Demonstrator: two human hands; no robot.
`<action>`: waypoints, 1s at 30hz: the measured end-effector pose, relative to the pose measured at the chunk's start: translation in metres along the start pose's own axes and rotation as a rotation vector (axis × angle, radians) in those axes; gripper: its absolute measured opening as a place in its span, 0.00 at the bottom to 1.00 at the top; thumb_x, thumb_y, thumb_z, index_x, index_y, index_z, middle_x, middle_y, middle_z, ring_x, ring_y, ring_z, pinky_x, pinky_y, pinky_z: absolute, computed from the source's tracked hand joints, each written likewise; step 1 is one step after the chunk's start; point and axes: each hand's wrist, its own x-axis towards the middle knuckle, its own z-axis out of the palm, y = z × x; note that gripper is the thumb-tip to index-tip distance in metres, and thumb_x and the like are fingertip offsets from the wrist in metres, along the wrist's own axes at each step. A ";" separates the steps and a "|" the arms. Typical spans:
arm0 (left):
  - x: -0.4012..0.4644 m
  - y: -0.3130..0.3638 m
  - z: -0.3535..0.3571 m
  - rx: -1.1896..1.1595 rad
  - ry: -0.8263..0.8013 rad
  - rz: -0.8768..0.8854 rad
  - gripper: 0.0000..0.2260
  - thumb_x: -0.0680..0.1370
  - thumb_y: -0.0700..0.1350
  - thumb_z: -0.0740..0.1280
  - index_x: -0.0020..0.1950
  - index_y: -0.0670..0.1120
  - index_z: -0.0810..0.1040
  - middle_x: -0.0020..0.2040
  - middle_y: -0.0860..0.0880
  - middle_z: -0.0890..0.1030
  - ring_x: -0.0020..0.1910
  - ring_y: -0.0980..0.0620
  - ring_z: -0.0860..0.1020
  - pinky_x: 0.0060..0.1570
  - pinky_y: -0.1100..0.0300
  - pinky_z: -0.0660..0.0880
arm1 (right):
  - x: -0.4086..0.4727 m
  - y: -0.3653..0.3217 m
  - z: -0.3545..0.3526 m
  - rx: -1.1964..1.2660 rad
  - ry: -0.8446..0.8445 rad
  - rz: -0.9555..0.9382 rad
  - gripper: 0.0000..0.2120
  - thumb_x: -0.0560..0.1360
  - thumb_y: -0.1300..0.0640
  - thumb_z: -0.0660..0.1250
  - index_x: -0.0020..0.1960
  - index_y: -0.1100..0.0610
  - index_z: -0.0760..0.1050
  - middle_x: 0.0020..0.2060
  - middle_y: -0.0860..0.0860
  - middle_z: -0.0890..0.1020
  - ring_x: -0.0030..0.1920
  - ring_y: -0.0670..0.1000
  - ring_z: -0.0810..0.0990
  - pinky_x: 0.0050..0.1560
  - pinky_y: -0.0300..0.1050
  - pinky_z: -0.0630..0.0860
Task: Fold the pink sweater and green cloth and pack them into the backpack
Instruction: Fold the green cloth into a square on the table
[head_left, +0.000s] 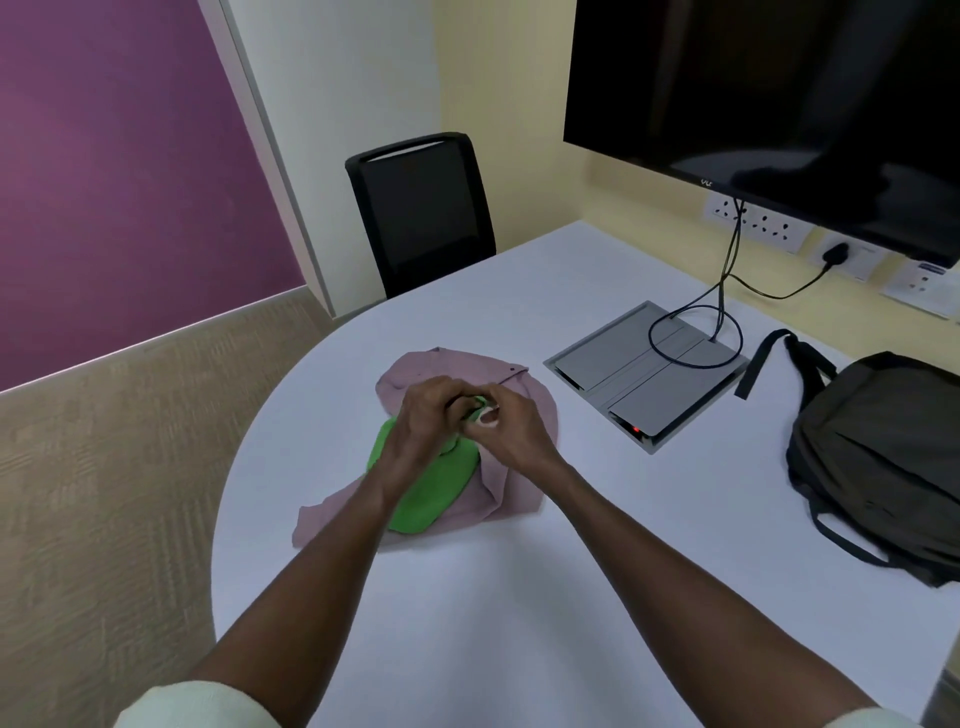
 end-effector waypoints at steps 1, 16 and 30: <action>0.004 0.008 -0.007 -0.056 0.006 -0.029 0.05 0.76 0.37 0.71 0.49 0.43 0.86 0.41 0.48 0.85 0.39 0.56 0.81 0.40 0.59 0.77 | -0.001 -0.009 0.000 -0.005 0.052 -0.012 0.15 0.71 0.52 0.73 0.57 0.54 0.78 0.46 0.48 0.83 0.44 0.46 0.81 0.42 0.40 0.78; -0.007 0.066 -0.046 -0.187 0.153 -0.060 0.03 0.77 0.41 0.71 0.50 0.45 0.83 0.42 0.56 0.83 0.42 0.63 0.80 0.43 0.69 0.74 | -0.050 -0.088 -0.054 0.109 0.402 -0.102 0.12 0.78 0.59 0.62 0.39 0.62 0.77 0.31 0.56 0.78 0.31 0.48 0.71 0.33 0.45 0.67; -0.053 0.060 -0.043 -0.048 0.058 -0.341 0.06 0.79 0.42 0.67 0.50 0.46 0.84 0.43 0.51 0.83 0.42 0.51 0.79 0.42 0.60 0.70 | -0.103 -0.101 -0.137 0.400 0.672 -0.202 0.11 0.80 0.57 0.63 0.41 0.61 0.75 0.32 0.50 0.70 0.34 0.48 0.67 0.35 0.45 0.65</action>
